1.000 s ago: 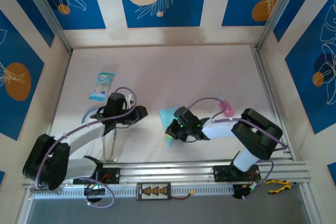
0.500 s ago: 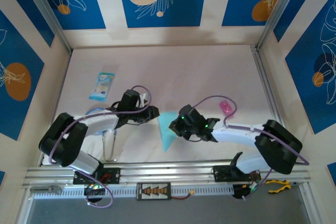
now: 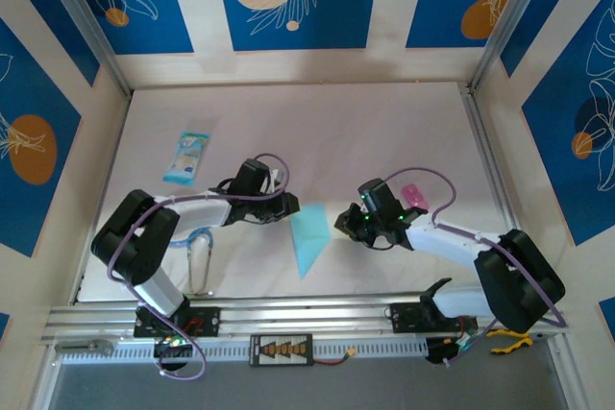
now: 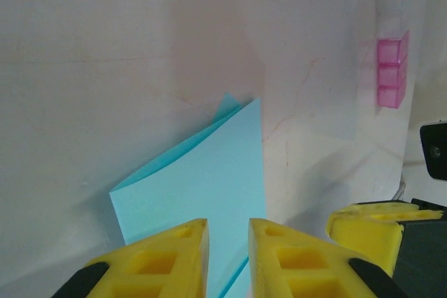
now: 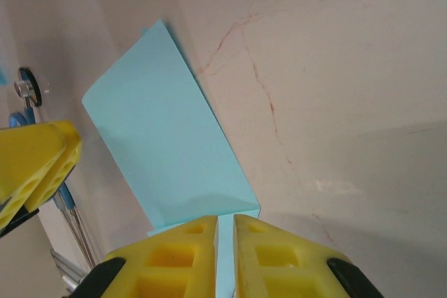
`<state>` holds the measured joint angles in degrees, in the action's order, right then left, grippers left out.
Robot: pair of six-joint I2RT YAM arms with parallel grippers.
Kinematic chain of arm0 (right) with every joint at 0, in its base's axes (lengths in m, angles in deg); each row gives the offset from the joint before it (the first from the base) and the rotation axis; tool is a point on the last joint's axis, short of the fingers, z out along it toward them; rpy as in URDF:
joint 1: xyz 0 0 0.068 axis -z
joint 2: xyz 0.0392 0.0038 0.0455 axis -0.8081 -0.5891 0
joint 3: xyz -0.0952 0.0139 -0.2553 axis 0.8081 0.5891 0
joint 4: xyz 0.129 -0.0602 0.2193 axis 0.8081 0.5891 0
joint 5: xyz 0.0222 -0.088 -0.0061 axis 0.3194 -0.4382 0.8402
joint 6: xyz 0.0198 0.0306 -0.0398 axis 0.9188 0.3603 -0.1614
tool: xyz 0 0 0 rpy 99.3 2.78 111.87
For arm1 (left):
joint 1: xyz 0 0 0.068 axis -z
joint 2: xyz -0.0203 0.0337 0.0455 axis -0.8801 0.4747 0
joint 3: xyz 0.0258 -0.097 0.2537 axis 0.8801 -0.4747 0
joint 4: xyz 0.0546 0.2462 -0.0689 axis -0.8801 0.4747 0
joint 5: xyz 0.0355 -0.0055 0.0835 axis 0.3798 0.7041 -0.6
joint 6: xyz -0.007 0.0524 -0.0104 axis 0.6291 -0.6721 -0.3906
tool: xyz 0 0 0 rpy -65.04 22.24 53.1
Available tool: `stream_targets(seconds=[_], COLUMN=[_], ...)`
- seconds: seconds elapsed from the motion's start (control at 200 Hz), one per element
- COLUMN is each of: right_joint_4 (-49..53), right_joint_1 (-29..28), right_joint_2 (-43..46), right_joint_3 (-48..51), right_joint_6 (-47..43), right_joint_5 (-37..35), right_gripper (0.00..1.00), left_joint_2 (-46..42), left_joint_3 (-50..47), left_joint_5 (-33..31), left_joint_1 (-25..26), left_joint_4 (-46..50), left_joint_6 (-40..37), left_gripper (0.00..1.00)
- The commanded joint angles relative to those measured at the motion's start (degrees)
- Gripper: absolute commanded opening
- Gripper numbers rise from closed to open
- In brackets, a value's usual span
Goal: Fold a paper plane with a square sheet of paper (pick it up from the middle)
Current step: Perform the fifth fold on the wing at the bottom-center of the table.
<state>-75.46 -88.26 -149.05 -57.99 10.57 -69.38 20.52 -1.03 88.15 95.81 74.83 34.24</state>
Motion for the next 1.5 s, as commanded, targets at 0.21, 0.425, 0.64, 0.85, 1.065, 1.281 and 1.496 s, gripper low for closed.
stream_targets(seconds=[0.21, 0.425, 0.64, 0.85, 1.065, 1.281, 1.496], right_joint_4=[-0.48, -0.92, -2.70, -9.70, -13.26, -12.86, -9.02], right_joint_1=[1.17, 1.92, 1.96, 2.12, 3.58, 4.76, 6.93], right_joint_2=[-6.01, -9.45, -12.65, -13.81, -15.45, -19.69, -23.72], right_joint_3=[-3.05, -4.25, -4.55, -2.99, -3.46, -6.87, -10.95], right_joint_6=[-5.90, -7.03, -6.42, -5.92, -7.05, -12.41, -19.25], right_joint_5=[7.70, 10.24, 12.25, 15.12, 18.18, 24.25, 29.32], right_gripper=[0.18, 0.23, 0.29, 0.29, 0.29, 0.28, 0.25], left_joint_2=[3.87, 5.48, 7.38, 7.65, 8.05, 8.09, 7.53], left_joint_3=[0.41, -0.32, -2.87, -3.37, -2.41, -2.13, -2.48], left_joint_5=[-0.04, -2.10, -2.48, -3.03, -2.28, -2.24, -2.60], left_joint_1=[0.46, 0.44, 0.30, 0.34, 0.32, 0.26, 0.21], left_joint_4=[1.34, 3.08, 1.95, 2.47, 2.27, 2.23, 2.73], left_joint_6=[-1.59, -2.94, -3.40, -4.46, -4.91, -5.10, -5.37], left_gripper=[0.22, 0.21, 0.18, 0.18, 0.18, 0.18, 0.18])
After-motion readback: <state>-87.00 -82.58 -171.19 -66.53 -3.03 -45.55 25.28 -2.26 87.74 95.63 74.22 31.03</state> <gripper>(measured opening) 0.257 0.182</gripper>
